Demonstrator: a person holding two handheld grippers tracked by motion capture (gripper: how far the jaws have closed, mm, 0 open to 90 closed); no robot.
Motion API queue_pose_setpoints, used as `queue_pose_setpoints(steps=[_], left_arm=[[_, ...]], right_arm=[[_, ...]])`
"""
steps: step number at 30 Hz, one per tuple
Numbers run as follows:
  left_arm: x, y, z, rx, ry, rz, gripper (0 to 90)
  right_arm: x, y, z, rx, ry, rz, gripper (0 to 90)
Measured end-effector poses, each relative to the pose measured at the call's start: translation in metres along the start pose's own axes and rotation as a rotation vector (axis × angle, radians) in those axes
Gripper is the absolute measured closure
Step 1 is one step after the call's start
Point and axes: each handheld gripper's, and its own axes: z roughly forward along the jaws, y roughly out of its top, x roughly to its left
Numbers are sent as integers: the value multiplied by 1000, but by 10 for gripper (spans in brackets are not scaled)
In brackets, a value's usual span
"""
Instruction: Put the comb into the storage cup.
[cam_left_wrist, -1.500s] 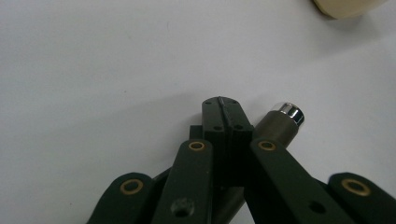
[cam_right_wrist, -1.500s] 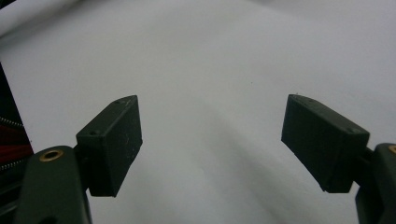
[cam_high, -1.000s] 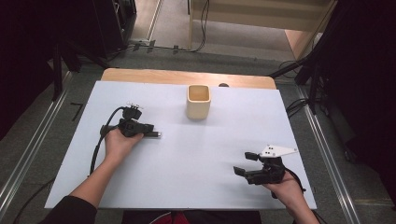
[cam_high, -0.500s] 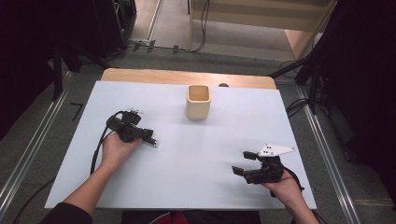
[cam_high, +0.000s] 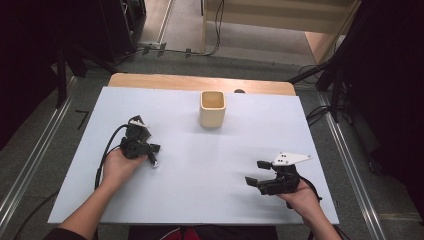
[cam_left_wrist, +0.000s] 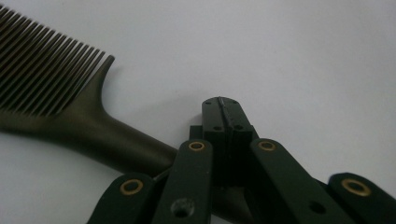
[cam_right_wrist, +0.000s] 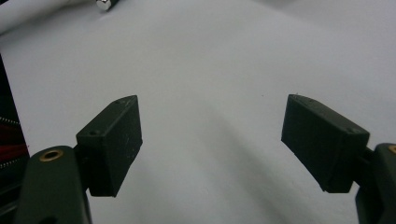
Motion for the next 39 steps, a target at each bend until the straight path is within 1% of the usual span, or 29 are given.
queue_pose_setpoints(steps=[4, 6, 7, 9, 11, 12, 13, 16, 19, 24, 28, 29, 30, 31, 32, 33, 36, 39], left_arm=[[2, -7, -6, 8, -3, 3, 900], [4, -10, -8, 5, -3, -10, 900], [5, -11, -10, 9, -3, -8, 900], [7, -13, -12, 5, -1, -18, 900], [8, -14, -14, 10, 3, -15, 900], [9, -15, -15, 3, 5, -22, 900], [10, -16, -16, 9, 6, -18, 900], [13, -17, -18, 7, 6, -29, 900], [15, -18, -20, 10, 6, -30, 900], [19, -19, -21, 5, 6, -43, 900], [20, -19, -22, 5, 8, -43, 900], [20, -19, -22, 4, 3, -40, 900], [19, -19, -23, -5, -15, -37, 898], [19, -19, -23, -13, -28, -37, 859], [18, -19, -25, -19, -40, -29, 849], [16, -19, -27, -29, -45, -21, 845], [12, -20, -32, -54, -63, -6, 794], [9, -20, -40, -91, -95, -9, 739]], right_arm=[[0, 1, 1, 2, 3, 1, 185], [0, 2, 2, 3, 5, -2, 185], [0, 2, 3, 3, 7, -4, 185], [0, 2, 3, 7, 7, -2, 185], [1, 3, 4, 5, 8, -2, 185], [1, 3, 4, 5, 8, -2, 185], [0, 3, 4, 5, 7, -3, 185], [0, 3, 4, 7, 9, -5, 185], [0, 3, 4, 7, 10, -4, 185], [0, 3, 4, 7, 10, -4, 185], [0, 3, 4, 6, 11, -4, 185], [0, 3, 4, 7, 12, -5, 185], [0, 3, 4, 8, 13, -6, 185], [0, 3, 4, 7, 14, -5, 185], [0, 3, 4, 7, 12, -5, 185], [0, 3, 4, 6, 12, -4, 185], [0, 3, 4, 8, 14, -6, 185], [0, 3, 5, 10, 13, -6, 185]])
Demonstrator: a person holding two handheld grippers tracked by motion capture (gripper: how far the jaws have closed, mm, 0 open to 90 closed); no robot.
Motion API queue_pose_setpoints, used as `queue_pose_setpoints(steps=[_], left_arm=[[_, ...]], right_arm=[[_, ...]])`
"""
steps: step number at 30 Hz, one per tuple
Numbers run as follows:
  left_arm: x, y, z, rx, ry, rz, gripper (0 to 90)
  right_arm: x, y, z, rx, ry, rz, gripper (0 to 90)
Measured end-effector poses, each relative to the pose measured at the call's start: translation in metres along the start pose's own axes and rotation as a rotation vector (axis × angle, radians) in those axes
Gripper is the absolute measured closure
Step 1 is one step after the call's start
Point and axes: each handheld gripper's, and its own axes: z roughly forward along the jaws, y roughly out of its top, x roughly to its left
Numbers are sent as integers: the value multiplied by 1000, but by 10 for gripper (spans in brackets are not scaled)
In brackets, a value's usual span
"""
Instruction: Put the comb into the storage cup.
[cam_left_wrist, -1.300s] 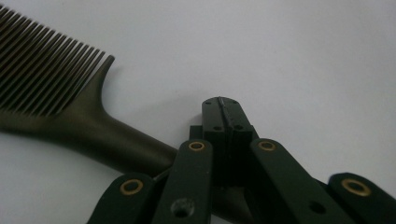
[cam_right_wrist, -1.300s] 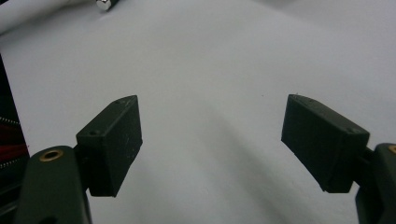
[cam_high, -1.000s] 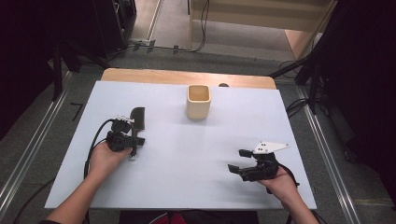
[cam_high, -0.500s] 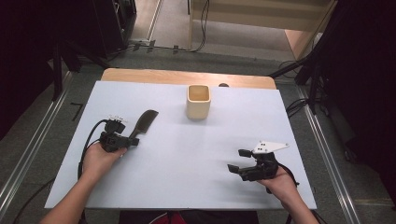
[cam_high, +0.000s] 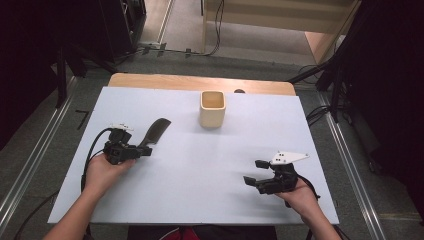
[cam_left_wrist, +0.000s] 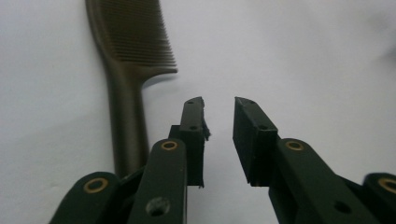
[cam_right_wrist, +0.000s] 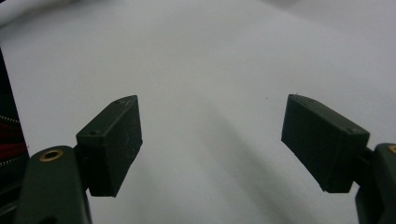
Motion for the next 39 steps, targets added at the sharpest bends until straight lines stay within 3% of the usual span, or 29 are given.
queue_pose_setpoints(steps=[5, 9, 15, 19, 31, 39], left_arm=[[-11, -3, -13, -76, -37, 34, 639], [-19, -8, -19, -99, -58, 55, 558], [-26, -15, -24, -134, -112, 54, 497], [-31, -20, -26, -157, -107, 89, 427], [-40, -36, -26, -167, -132, 164, 320], [-43, -39, -26, -153, -137, 178, 279]], right_arm=[[0, 0, 0, 3, -3, 2, 185], [0, -1, 0, 5, -5, 0, 185], [0, -2, -1, 8, -9, 3, 185], [0, -2, -2, 10, -10, 5, 185], [0, -5, -5, 9, -19, 16, 185], [0, -7, -6, 10, -21, 20, 185]])
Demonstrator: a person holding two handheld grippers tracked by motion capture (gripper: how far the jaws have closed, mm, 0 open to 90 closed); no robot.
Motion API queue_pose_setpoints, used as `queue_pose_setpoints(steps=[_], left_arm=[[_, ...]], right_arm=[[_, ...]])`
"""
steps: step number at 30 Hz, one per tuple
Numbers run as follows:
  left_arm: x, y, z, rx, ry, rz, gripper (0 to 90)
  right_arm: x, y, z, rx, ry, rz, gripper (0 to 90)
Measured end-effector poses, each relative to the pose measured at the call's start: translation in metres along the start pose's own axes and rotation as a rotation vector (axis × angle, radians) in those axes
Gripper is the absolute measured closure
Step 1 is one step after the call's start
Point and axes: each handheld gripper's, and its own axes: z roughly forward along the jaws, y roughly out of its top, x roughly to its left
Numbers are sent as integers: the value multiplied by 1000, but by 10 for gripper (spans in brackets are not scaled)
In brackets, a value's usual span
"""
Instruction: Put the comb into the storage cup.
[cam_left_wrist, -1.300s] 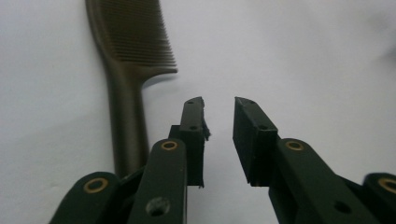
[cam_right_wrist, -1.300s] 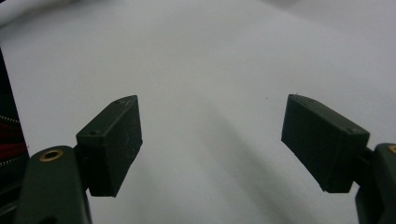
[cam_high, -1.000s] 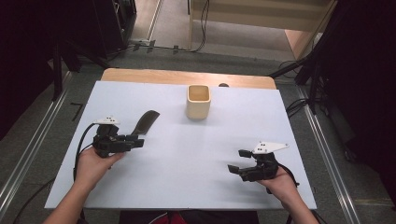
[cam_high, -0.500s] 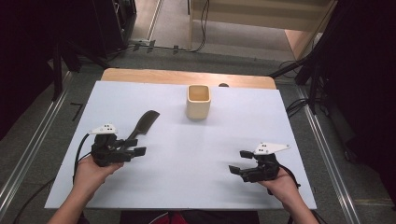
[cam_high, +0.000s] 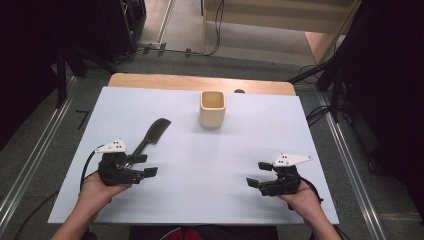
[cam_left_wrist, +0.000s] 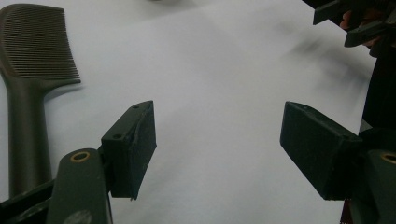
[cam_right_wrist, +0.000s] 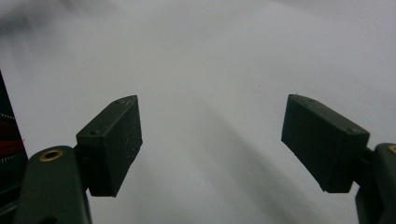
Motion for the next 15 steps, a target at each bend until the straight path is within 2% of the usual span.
queue_pose_setpoints(steps=[5, 8, 10, 12, 15], left_arm=[[-2, 2, 2, 19, -12, -9, 281], [-1, 2, 0, 9, -24, -8, 270], [-1, 2, -1, 6, 0, -13, 252], [1, 1, -3, 0, 0, -7, 249], [4, 2, -5, 15, 30, -14, 235]], right_arm=[[0, 0, -1, -3, -2, 0, 185], [1, 0, -1, -3, -2, -1, 185], [0, 0, 0, -2, -1, 0, 185], [0, 0, 0, -3, -1, 0, 185], [0, 0, -1, -4, -1, -1, 185]])
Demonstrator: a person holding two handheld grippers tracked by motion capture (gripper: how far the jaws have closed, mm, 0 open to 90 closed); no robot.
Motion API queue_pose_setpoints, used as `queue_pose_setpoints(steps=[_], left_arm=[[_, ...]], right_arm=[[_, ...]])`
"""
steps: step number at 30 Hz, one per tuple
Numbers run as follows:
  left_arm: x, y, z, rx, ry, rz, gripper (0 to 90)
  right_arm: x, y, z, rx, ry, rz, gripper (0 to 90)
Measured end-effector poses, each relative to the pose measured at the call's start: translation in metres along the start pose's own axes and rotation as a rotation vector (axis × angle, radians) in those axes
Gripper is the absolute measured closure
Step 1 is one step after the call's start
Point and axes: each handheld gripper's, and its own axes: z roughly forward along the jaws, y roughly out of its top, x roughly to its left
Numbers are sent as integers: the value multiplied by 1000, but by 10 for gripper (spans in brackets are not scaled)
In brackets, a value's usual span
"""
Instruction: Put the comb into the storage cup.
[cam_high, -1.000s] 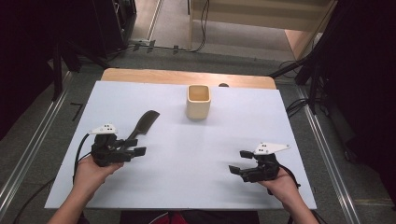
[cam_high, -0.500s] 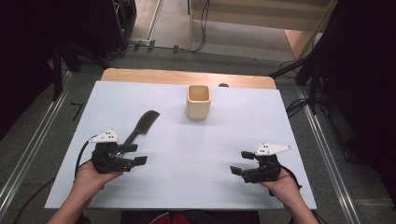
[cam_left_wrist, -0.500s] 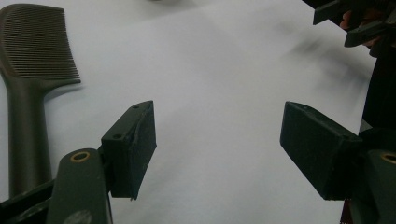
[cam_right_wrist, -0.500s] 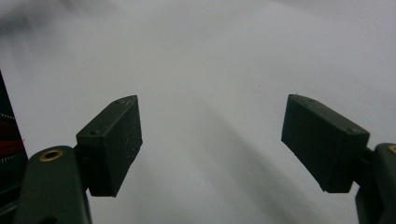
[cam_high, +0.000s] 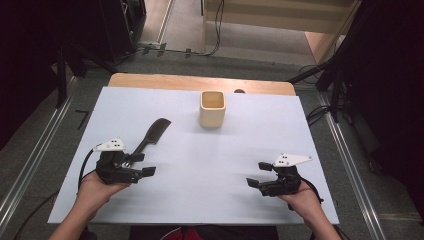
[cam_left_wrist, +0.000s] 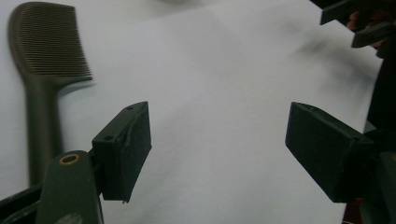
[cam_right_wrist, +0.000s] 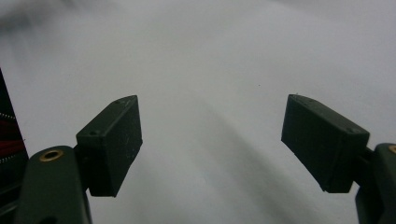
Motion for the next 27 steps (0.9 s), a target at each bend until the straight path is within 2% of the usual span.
queue_pose_setpoints(steps=[2, 9, 16, 21, 24, 27], left_arm=[[2, 0, -2, -4, 20, 4, 257], [12, 1, -12, -31, 97, -24, 273], [21, 0, -11, -9, 110, -45, 308], [30, 0, -11, -12, 145, -68, 308], [34, -1, -12, -20, 142, -61, 342], [36, -2, -11, -31, 159, -63, 342]], right_arm=[[0, 0, 0, 1, -1, 0, 185], [0, 0, 0, 2, -1, 1, 185], [0, 0, 0, 5, -3, 1, 185], [0, 0, 1, 8, -6, -2, 185], [0, 0, 1, 8, -6, 0, 185], [0, 0, 1, 8, -7, -1, 185]])
